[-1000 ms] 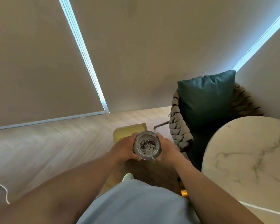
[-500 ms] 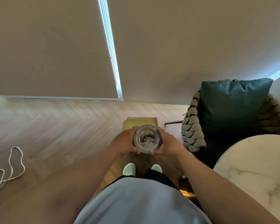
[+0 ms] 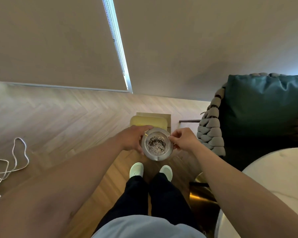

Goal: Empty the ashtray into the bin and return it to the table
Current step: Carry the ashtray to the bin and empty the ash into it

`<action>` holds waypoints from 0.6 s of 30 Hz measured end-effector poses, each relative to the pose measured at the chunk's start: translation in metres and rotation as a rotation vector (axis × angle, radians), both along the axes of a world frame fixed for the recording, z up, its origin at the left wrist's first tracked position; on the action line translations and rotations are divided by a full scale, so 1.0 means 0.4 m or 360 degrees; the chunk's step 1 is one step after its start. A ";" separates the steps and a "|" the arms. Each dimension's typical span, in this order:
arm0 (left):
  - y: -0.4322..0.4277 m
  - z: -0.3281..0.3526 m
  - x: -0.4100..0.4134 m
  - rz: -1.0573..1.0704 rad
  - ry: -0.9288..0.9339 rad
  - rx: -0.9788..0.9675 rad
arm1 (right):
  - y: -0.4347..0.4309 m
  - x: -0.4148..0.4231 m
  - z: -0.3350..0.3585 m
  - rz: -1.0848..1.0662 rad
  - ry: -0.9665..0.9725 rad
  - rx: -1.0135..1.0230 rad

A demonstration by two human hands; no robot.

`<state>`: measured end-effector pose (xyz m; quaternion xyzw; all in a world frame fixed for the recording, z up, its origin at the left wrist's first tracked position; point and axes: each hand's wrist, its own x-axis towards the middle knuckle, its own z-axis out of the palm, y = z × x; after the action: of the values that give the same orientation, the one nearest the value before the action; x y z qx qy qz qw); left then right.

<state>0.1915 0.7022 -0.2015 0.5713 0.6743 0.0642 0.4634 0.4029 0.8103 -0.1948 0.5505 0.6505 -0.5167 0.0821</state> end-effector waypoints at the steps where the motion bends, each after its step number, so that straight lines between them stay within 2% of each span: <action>1: 0.009 0.007 -0.003 -0.0034 0.0013 -0.0001 | 0.005 0.004 0.003 -0.0023 0.0033 -0.0050; 7: 0.022 0.000 -0.003 -0.0115 0.0101 0.0035 | 0.009 0.040 -0.004 -0.0204 0.0115 -0.0315; 18: 0.086 -0.227 -0.084 0.0056 0.0402 0.0041 | 0.101 -0.022 -0.227 -0.0625 0.0241 -0.0462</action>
<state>0.1579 0.7365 -0.2924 0.5688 0.7364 0.0086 0.3662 0.3943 0.8508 -0.2858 0.6084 0.4545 -0.6506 0.0094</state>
